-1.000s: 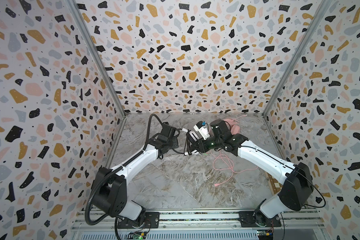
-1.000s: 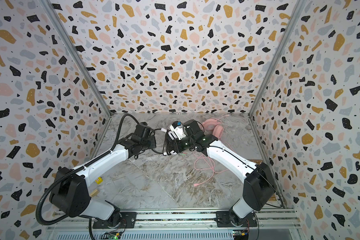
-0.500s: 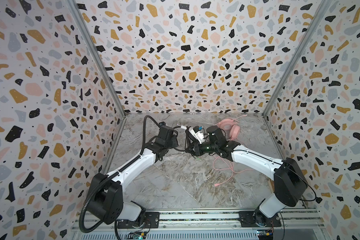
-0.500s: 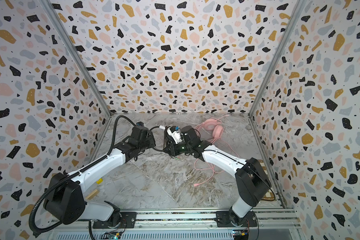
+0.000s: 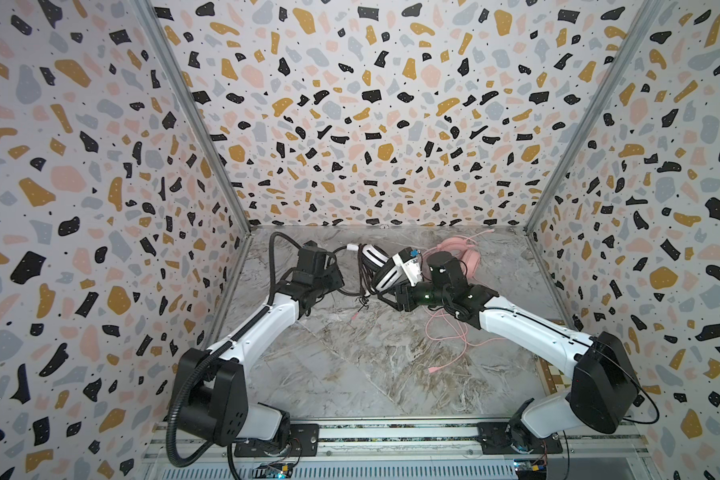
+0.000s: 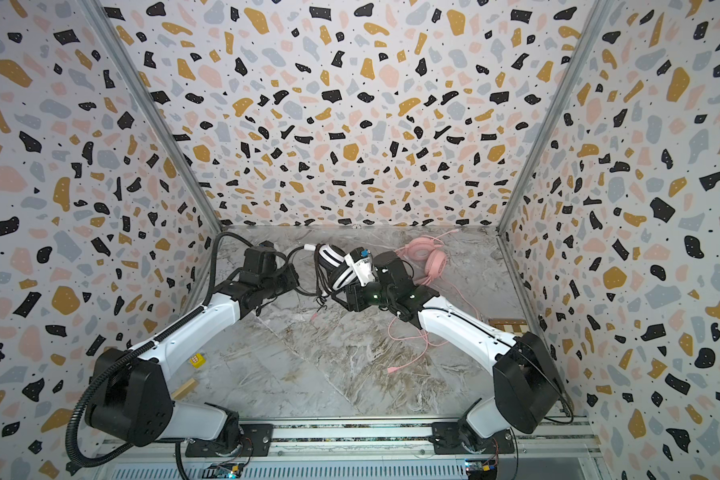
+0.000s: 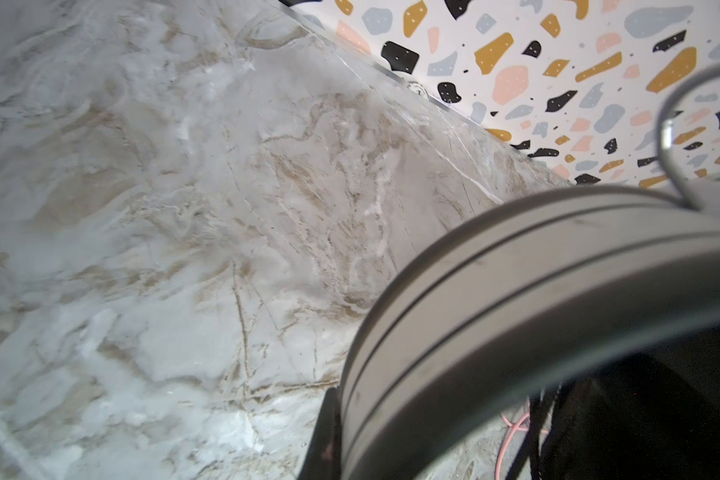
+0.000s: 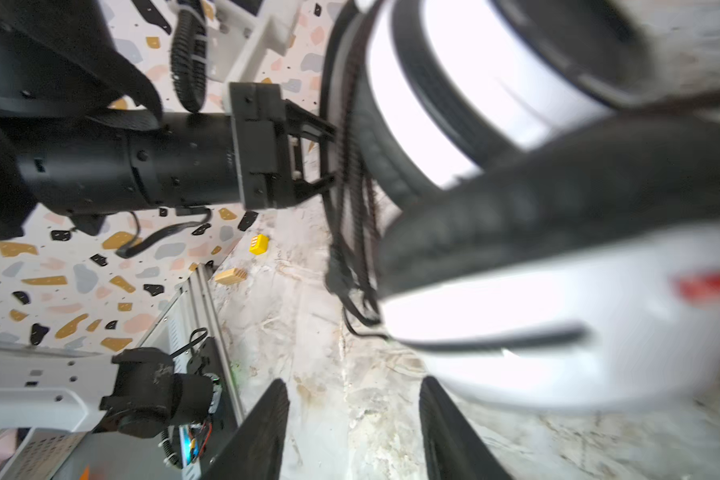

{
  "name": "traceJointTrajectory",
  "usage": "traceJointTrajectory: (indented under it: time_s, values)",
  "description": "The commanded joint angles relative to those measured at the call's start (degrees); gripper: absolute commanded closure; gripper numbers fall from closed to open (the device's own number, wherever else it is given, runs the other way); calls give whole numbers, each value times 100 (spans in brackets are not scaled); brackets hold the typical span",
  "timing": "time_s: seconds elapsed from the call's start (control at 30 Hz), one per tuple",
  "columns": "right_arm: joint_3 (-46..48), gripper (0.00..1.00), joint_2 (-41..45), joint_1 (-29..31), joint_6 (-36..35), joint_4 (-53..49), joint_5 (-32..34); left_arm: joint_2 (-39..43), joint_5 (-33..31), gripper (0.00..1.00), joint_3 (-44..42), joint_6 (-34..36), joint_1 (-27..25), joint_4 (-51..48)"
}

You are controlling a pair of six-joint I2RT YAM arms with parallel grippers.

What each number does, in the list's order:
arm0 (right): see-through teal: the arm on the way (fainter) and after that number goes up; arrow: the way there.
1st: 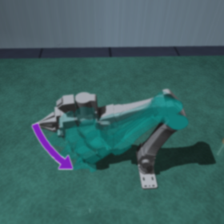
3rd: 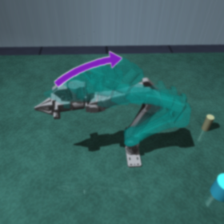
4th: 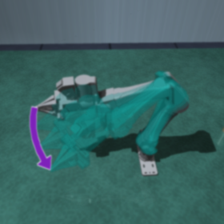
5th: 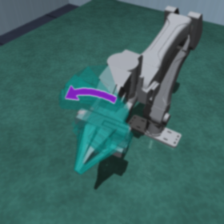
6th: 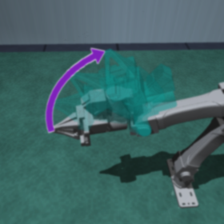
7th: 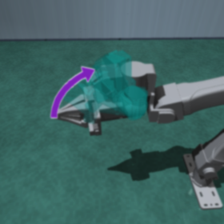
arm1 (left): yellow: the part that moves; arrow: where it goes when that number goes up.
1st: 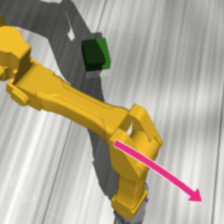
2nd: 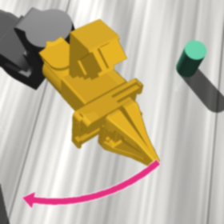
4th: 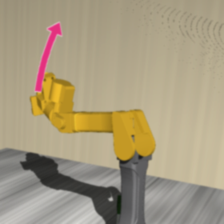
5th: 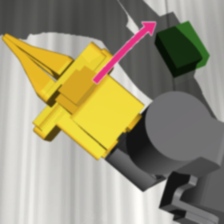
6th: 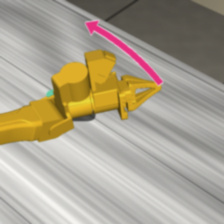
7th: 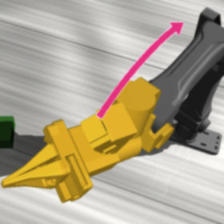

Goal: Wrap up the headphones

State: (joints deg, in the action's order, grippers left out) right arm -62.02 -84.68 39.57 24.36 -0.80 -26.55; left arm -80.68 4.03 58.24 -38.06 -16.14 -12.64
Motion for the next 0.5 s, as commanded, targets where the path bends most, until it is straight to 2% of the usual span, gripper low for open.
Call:
traceJointTrajectory:
  time_s: [0.0, 0.2, 0.47]
  values:
    - [186, 46, 158, -122, -67, -60, 114, 72, 337, 100, 402, 146, 182, 230]
    - [395, 47, 239, -187, -85, 75, 16, -355, 245, 100, 733, 332, 554, -243]
    - [826, 47, 421, -403, -20, 306, -124, -1150, -673, 100, 1568, 181, 700, -1011]
